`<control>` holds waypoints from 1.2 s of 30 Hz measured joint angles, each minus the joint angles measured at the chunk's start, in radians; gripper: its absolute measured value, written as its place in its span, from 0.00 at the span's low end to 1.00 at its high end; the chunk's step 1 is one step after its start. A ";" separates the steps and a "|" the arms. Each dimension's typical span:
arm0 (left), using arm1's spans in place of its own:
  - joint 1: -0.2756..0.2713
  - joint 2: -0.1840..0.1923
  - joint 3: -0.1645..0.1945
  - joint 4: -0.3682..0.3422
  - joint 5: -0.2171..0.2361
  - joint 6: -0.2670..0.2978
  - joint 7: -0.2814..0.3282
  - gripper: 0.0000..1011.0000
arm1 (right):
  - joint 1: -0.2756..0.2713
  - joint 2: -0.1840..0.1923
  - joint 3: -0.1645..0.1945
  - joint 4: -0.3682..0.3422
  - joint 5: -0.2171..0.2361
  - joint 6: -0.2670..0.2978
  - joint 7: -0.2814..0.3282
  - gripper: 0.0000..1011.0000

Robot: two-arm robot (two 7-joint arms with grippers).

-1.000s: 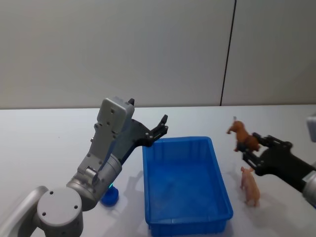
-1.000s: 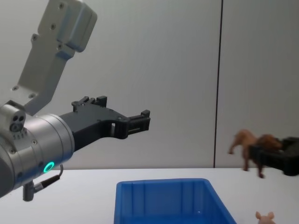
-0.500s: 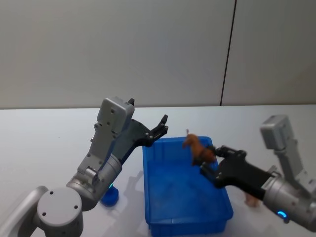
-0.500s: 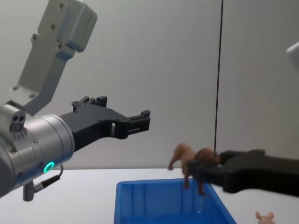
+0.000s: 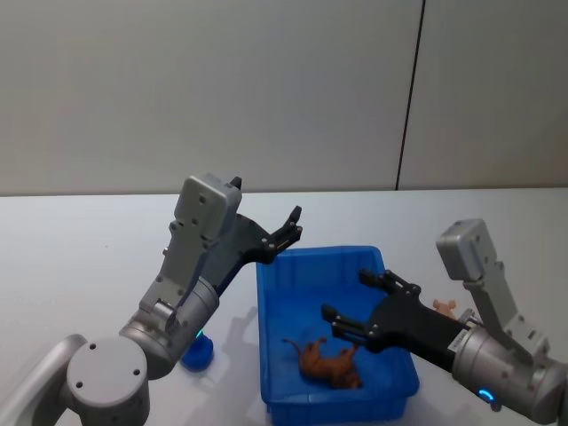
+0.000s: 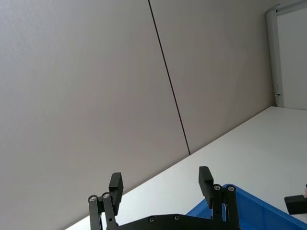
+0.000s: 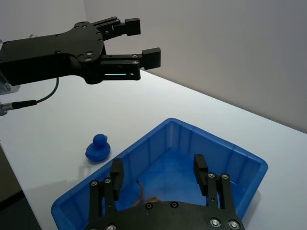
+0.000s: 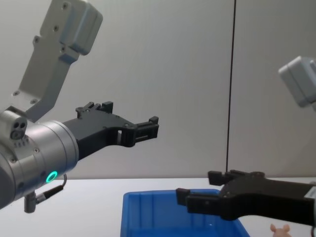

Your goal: Pick up the two dolls from the table and place them into the box.

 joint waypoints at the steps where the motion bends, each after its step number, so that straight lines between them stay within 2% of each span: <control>1: 0.000 0.000 0.000 0.000 0.000 0.000 0.000 0.99 | -0.001 0.001 0.001 0.000 0.002 -0.002 -0.002 0.88; 6: 0.000 0.000 0.000 0.000 0.000 0.000 0.000 0.99 | -0.017 0.022 0.014 -0.015 0.020 -0.014 -0.028 0.99; 12: 0.000 0.000 0.000 0.000 0.000 0.000 0.000 0.99 | -0.047 0.055 0.035 -0.043 0.049 -0.025 -0.065 0.99; 21: 0.000 0.000 0.000 0.000 0.000 0.000 0.000 0.99 | -0.117 0.121 0.075 -0.091 0.104 -0.026 -0.152 0.99; 29: 0.000 0.000 0.000 0.000 0.000 0.000 0.000 0.99 | -0.169 0.170 0.106 -0.113 0.149 0.008 -0.219 0.99; 36: 0.000 0.000 0.000 0.000 0.000 0.000 0.000 0.99 | -0.185 0.187 0.114 -0.110 0.159 0.034 -0.238 0.99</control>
